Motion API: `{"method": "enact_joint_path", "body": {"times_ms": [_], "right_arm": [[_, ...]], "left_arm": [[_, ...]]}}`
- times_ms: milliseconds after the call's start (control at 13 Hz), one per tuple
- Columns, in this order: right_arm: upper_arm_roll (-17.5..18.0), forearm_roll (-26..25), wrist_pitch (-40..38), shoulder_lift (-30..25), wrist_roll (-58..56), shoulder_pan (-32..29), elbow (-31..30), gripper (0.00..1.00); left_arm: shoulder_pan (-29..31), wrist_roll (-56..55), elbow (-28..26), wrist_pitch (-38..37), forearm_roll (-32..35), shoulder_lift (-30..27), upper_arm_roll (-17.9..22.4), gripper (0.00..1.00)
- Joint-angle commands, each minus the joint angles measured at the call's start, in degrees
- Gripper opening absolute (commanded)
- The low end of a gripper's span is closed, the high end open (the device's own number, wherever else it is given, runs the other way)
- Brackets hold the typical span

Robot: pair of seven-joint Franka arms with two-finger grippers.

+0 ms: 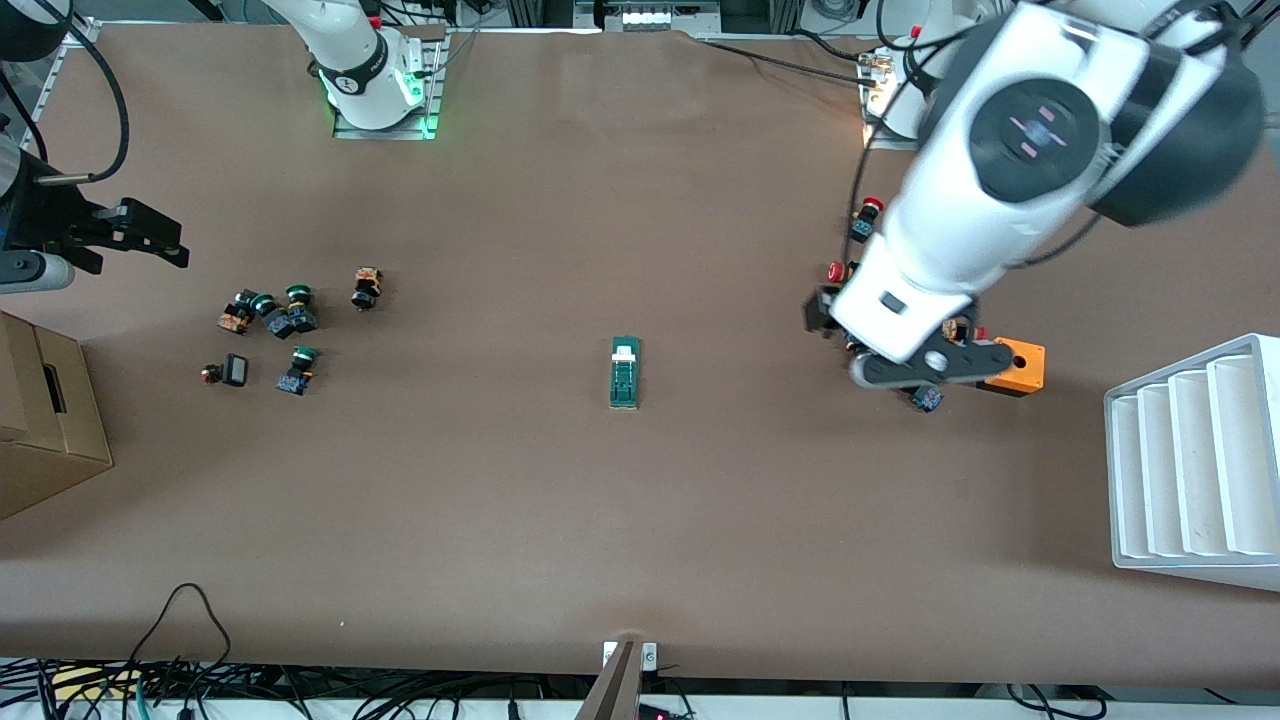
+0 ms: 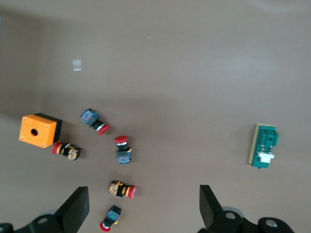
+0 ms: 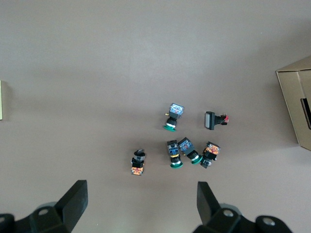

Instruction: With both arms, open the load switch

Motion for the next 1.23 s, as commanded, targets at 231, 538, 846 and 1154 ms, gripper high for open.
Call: {"method": "enact_joint_path", "body": {"times_ms": [231,538,846,1154], "right_arm": [[0.37,-0.78,-1.23,0.05,0.29,-0.28,1.56,0.99],[0.37,-0.96,-1.23,0.05,0.20,-0.19,1.56,0.99],[0.37,-0.96,-1.23,0.05,0.20,-0.19,1.56,0.99],[0.37,-0.96,-1.23,0.05,0.12,-0.19,1.56,0.99]], "left_arm": [[-0.40,4.80,-13.96,-0.32,-9.93,-7.53,11.77,1.00],[-0.40,6.29,-21.86,3.18,-10.02,-11.13,13.26,1.00],[-0.40,7.44,-33.39,9.62,-10.11,-18.34,14.32,1.00],[1.17,9.90,-36.47,9.71,-10.20,-22.91,16.17,1.00]]}}
